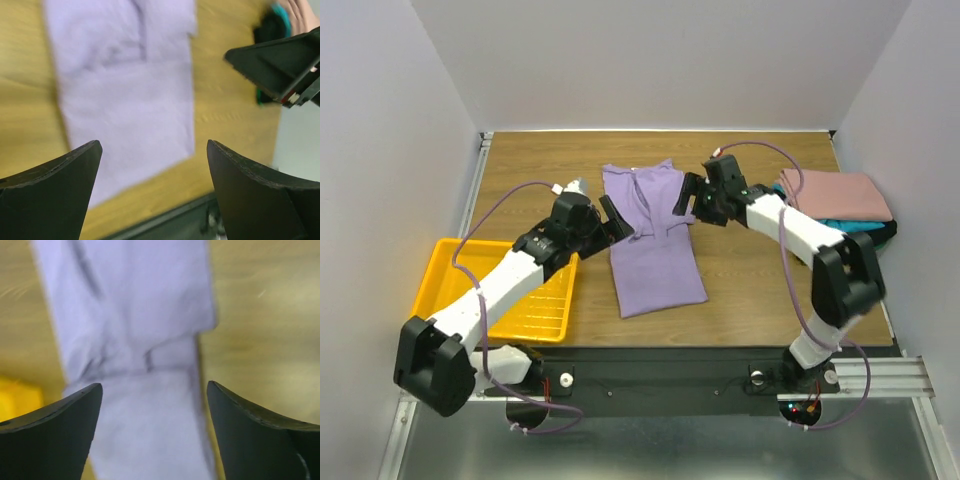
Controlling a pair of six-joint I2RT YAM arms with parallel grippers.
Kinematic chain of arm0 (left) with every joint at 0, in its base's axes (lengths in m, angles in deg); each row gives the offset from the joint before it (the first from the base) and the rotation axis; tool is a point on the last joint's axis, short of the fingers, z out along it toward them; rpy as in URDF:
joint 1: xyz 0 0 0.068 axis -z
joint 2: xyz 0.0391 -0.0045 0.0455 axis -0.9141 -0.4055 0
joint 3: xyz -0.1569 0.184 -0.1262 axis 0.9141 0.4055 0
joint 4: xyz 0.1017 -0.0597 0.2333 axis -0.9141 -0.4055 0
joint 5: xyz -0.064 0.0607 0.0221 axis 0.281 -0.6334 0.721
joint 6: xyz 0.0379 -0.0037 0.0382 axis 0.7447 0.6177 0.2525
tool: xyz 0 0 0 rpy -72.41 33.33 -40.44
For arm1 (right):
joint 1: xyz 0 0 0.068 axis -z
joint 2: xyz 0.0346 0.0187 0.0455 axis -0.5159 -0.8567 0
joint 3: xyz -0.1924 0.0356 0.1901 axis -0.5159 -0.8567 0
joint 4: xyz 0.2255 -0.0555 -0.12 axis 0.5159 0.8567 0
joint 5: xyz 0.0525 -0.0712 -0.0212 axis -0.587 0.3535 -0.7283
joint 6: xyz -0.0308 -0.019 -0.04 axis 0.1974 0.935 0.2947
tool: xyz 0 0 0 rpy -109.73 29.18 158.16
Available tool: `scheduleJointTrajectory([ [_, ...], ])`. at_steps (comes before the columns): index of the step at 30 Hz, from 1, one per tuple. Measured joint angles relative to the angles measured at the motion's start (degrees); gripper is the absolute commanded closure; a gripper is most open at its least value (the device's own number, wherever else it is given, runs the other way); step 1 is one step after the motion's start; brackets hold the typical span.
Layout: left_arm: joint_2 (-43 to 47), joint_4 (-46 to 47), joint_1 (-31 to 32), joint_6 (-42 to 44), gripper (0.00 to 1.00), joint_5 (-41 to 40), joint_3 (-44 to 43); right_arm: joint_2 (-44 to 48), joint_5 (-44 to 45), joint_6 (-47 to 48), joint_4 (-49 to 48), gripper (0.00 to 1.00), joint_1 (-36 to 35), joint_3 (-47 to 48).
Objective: Fold and stack the t-shirts
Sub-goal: Fold the tshirt
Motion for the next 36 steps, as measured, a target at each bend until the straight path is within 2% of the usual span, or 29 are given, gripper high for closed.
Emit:
scheduleJointTrajectory([
  [3,-3.69,-0.13,-5.84,1.86,0.02,-0.09,-1.14,-10.40,3.08,2.36,0.33,0.25,2.91,7.98],
  [7,-7.08,-0.87,-10.21,4.20,0.02,-0.33,-2.73,-20.83,5.75,4.50,1.81,0.49,5.38,17.38],
  [10,-8.59,-1.03,-11.89,5.51,0.02,0.31,-3.93,-26.16,6.73,6.19,2.60,0.57,6.12,23.04],
  [16,-10.73,-1.01,-15.21,7.04,0.02,2.01,-4.61,-33.42,7.96,8.61,3.08,0.64,6.36,30.58],
  [25,-14.03,-1.03,-17.51,8.48,0.02,3.93,-5.44,-38.07,8.57,10.05,4.35,0.73,6.36,34.53],
  [31,-15.54,-1.05,-17.90,8.76,0.02,4.59,-5.70,-38.53,7.91,10.51,4.48,0.98,6.47,34.88],
  [36,-15.65,-1.01,-18.27,8.92,0.02,4.79,-5.81,-38.53,5.92,10.86,4.35,1.00,6.71,34.88],
])
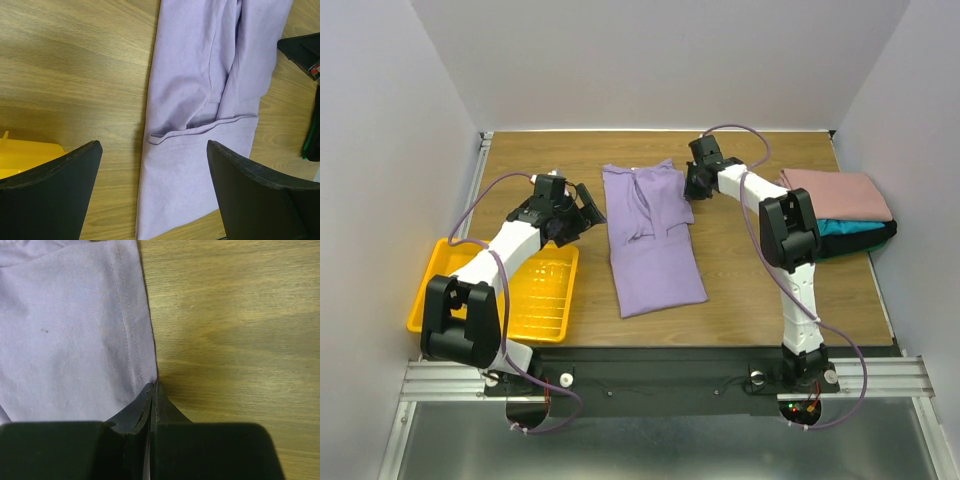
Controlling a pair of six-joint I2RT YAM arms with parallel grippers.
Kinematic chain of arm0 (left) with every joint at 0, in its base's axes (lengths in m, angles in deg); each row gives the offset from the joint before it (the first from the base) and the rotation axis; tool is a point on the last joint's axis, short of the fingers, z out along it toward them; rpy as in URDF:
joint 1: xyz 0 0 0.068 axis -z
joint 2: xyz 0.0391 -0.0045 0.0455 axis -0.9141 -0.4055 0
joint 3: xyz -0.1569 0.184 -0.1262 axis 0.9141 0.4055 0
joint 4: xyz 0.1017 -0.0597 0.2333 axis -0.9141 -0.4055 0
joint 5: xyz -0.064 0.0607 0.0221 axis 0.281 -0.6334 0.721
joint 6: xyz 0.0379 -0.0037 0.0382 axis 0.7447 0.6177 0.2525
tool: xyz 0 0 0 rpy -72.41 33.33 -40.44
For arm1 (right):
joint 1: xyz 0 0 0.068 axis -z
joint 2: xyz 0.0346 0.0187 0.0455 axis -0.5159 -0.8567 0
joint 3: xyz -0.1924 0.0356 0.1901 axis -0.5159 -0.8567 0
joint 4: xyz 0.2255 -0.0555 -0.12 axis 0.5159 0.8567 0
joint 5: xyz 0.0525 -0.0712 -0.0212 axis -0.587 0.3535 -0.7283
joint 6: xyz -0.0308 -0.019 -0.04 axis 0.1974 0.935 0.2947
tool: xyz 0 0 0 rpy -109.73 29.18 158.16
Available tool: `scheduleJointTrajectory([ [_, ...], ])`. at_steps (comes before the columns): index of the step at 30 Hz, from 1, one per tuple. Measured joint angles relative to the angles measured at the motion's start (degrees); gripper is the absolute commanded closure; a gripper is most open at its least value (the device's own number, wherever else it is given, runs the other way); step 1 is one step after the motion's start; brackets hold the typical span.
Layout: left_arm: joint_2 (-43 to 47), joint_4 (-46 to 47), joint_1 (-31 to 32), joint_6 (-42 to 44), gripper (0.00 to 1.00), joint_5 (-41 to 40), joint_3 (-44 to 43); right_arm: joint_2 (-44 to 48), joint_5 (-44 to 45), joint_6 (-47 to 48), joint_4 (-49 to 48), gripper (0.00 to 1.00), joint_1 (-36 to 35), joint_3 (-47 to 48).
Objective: Fold and stack the t-shirts
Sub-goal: Fold the tshirt
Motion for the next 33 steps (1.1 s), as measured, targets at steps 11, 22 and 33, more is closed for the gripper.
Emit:
scheduleJointTrajectory([
  [11,0.00,0.09,-0.74,0.20,0.02,0.90,-0.22,0.50,-1.03,2.10,0.22,1.00,0.00,0.35],
  [22,-0.24,0.48,-1.53,1.09,0.02,2.34,-0.22,4.50,-7.85,1.99,-0.07,1.00,0.00,-0.72],
  [33,-0.35,0.52,-3.08,2.14,0.02,3.50,-0.20,4.63,-14.95,0.33,-0.17,1.00,-2.12,-0.70],
])
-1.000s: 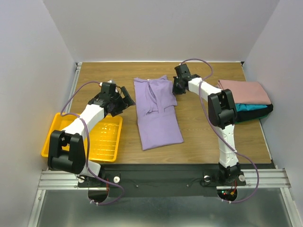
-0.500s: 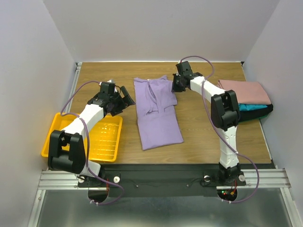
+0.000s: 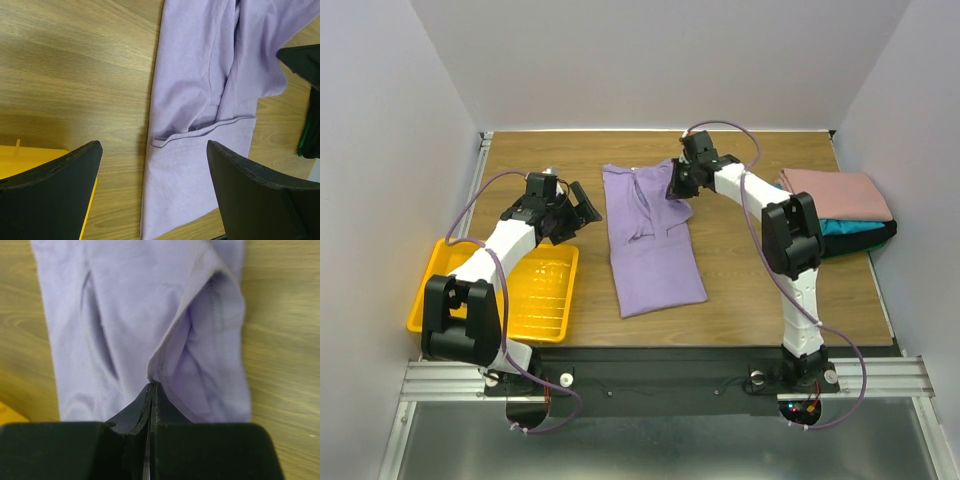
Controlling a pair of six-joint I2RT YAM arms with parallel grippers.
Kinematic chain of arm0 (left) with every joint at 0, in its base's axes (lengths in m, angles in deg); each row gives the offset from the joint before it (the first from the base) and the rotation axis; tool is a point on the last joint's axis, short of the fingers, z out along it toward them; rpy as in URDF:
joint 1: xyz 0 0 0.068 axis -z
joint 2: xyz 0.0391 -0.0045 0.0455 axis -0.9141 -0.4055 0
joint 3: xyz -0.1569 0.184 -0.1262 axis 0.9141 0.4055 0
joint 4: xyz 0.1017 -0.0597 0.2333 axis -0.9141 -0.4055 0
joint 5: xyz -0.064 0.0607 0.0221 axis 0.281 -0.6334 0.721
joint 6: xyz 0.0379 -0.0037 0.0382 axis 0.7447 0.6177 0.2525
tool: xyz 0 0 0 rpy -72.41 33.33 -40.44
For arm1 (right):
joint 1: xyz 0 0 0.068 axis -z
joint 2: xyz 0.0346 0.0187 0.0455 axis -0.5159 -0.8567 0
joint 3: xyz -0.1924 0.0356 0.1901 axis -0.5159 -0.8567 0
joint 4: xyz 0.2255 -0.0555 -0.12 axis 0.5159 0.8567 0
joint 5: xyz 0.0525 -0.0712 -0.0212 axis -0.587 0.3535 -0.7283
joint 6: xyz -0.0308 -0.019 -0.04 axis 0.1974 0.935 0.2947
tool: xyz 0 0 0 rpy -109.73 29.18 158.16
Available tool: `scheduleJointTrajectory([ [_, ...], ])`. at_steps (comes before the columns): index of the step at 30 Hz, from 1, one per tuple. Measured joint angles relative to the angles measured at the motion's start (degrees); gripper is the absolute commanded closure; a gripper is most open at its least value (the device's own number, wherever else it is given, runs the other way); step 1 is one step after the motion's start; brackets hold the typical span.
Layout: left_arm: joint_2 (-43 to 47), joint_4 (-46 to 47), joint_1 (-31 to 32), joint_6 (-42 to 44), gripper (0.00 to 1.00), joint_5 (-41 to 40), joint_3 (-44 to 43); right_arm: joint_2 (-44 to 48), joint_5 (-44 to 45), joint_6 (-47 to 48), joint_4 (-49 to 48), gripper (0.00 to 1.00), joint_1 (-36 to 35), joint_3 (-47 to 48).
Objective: Fold and stack the t-shirts
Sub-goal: Fold the tshirt
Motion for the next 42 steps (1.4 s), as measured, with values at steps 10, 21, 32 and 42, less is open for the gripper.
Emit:
scheduleJointTrajectory([
  [10,-0.63,0.50,-0.31,0.24,0.03,1.44,0.02,-2.40,-0.85,-4.92,-0.26,1.00,-6.23,4.83],
  [21,-0.63,0.55,-1.05,1.46,0.03,2.05,0.02,-9.11,0.94,-10.64,-0.59,1.00,-9.25,11.91],
  [32,-0.61,0.35,-1.77,1.70,0.03,2.27,0.39,-13.05,-0.13,-12.98,-0.68,0.47,-13.55,18.45],
  [42,-0.74,0.72,-1.90,1.64,0.02,3.98,-0.48,-10.69,-2.47,-9.03,-0.83,0.00,-15.37,17.99],
])
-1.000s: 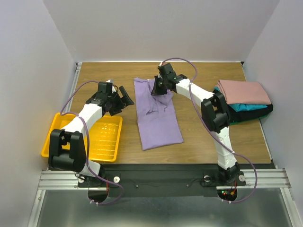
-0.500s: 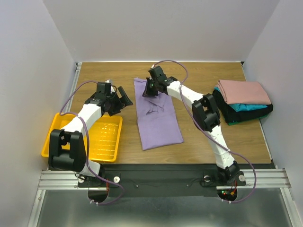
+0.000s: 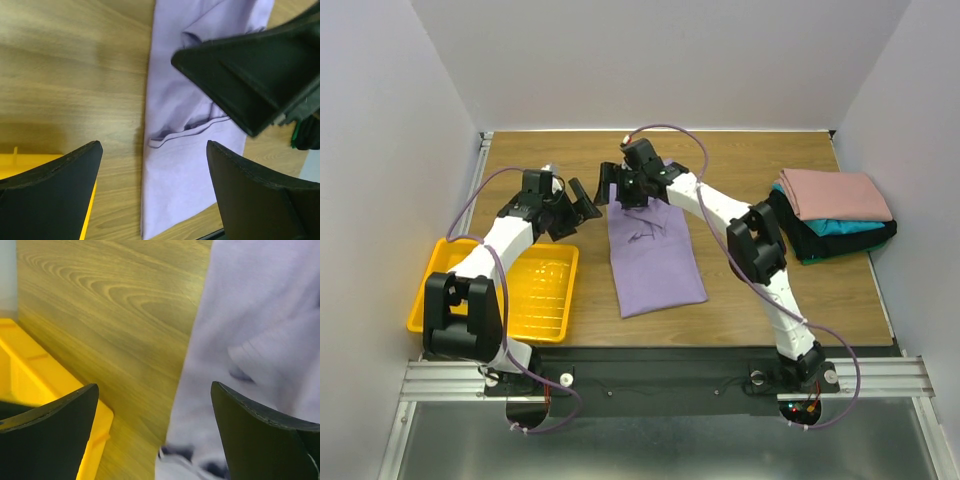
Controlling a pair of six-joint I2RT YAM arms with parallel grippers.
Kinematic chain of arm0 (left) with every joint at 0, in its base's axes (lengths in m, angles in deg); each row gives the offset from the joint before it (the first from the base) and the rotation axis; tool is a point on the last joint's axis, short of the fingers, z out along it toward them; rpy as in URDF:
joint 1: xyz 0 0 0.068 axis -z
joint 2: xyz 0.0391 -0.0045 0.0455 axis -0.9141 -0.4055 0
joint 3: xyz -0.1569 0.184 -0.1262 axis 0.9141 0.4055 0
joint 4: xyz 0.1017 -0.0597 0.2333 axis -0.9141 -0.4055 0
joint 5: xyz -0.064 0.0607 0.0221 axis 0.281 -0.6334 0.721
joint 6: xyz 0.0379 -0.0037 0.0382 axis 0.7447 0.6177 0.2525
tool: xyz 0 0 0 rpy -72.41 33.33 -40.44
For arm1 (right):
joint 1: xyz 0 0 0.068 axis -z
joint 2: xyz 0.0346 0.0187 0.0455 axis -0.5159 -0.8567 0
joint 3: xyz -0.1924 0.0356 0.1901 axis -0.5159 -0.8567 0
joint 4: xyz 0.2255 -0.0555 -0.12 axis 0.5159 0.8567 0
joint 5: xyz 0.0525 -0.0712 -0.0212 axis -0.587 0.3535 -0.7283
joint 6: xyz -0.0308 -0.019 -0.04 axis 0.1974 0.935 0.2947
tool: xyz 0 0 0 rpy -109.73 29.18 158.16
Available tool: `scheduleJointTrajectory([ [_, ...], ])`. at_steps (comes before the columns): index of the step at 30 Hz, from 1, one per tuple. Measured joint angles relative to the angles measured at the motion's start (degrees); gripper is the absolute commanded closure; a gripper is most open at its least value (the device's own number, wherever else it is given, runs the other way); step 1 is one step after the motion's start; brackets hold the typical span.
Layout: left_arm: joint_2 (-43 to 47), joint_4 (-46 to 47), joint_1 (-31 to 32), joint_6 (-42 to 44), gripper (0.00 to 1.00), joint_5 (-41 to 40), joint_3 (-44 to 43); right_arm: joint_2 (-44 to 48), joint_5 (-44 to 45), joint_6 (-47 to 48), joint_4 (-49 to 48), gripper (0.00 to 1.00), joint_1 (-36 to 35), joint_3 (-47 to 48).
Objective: Fold and stack the t-shirts
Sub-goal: Fold the tshirt
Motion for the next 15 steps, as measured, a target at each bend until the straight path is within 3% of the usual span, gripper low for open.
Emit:
scheduleJointTrajectory([
  [5,-3.65,0.81,0.44,-0.04,0.02,1.73,-5.97,11.85,2.47,1.81,0.66,0.00,2.21,-11.28],
  [10,-13.27,1.92,3.85,0.07,0.04,3.10,-17.33,24.59,4.98,3.98,-0.35,0.00,7.52,-21.57],
  [15,-25.27,2.27,8.98,0.98,0.07,5.07,-30.34,27.69,6.21,4.72,-0.57,0.02,12.33,-26.86],
])
